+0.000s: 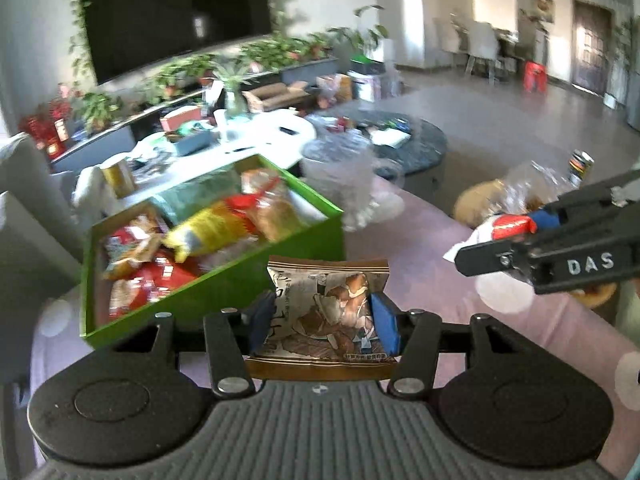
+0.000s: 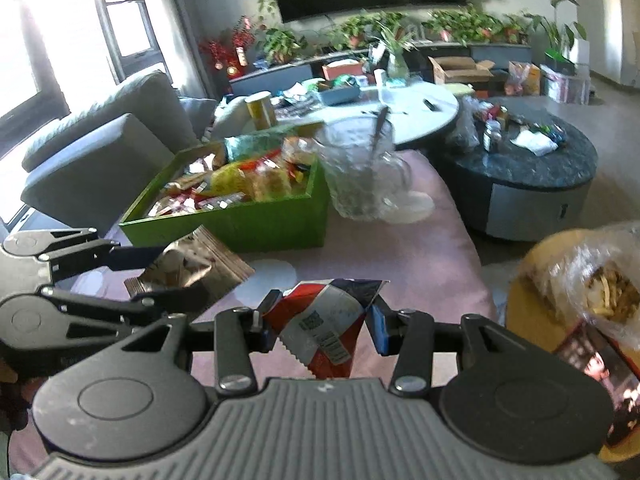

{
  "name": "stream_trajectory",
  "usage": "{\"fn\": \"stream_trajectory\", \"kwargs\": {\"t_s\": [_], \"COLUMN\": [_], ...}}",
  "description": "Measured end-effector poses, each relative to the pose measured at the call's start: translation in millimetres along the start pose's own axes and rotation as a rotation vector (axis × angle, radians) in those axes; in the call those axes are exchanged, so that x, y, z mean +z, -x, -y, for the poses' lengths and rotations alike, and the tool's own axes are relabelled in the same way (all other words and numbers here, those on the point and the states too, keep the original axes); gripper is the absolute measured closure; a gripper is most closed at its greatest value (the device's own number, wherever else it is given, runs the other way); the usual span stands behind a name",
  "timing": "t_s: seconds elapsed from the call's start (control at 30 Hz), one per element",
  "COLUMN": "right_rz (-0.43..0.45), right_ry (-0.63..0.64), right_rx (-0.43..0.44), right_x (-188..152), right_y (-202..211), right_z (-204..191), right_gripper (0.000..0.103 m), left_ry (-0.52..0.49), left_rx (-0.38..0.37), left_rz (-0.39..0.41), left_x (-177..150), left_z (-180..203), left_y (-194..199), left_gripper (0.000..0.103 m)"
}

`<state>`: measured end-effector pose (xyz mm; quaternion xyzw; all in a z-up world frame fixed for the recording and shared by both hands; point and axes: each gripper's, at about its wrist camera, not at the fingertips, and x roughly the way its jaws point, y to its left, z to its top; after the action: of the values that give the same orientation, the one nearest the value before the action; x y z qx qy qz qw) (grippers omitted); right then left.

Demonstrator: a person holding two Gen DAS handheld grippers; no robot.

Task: Organize snacks
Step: 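Carry both held snacks into the green box and open both tools, then raise both tools away from the green box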

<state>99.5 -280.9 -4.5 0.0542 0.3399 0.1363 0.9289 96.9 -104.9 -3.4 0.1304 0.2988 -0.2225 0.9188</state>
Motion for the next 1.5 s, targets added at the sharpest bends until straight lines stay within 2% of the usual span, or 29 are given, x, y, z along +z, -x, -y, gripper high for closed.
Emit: {"fn": "stream_trajectory", "kwargs": {"t_s": [0.4,0.63,0.83,0.97,1.0,1.07,1.13,1.3,1.37,1.5], "right_rz": [0.081,0.071,0.043,0.021,0.018,0.002,-0.007,0.025,0.036,0.051], "right_ry": [0.075,0.001,-0.018,-0.023,-0.027,-0.034,-0.051,-0.062,-0.066,-0.088], "right_rx": [0.076,0.179,0.133,0.125,0.118,0.106,0.097,0.093,0.091,0.129], "right_x": [52.3,94.2,122.3,132.8,132.8,133.0,131.0,121.8,118.0,113.6], "right_y": [-18.1,-60.1,-111.2,-144.7,-151.6,-165.0,-171.0,-162.4,-154.5,-135.9], "right_z": [-43.6,-52.8,-64.1,-70.3,-71.5,-71.9,-70.5,-65.8,-63.6,-59.6], "right_gripper": [0.024,0.024,0.024,0.024,0.024,0.024,0.024,0.024,0.024,0.024], "left_ry": [0.138,0.166,0.198,0.205,0.21,0.226,0.244,0.275,0.295,0.306], "left_rx": [0.093,0.142,0.159,0.16,0.165,0.179,0.191,0.226,0.238,0.269], "left_rz": [0.057,0.069,0.048,0.039,0.04,0.032,0.029,0.026,0.012,0.029], "left_x": [17.4,36.4,40.5,37.6,36.3,32.3,27.6,22.3,22.2,23.8], "left_z": [-64.3,-110.3,-144.0,-153.4,-155.2,-158.2,-159.8,-158.6,-156.7,-145.6], "left_y": [6.4,-18.0,-51.2,-71.0,-75.0,-82.1,-84.2,-80.5,-76.6,-60.8], "left_gripper": [0.053,0.053,0.053,0.052,0.05,0.031,0.024,0.016,0.007,0.003]}}
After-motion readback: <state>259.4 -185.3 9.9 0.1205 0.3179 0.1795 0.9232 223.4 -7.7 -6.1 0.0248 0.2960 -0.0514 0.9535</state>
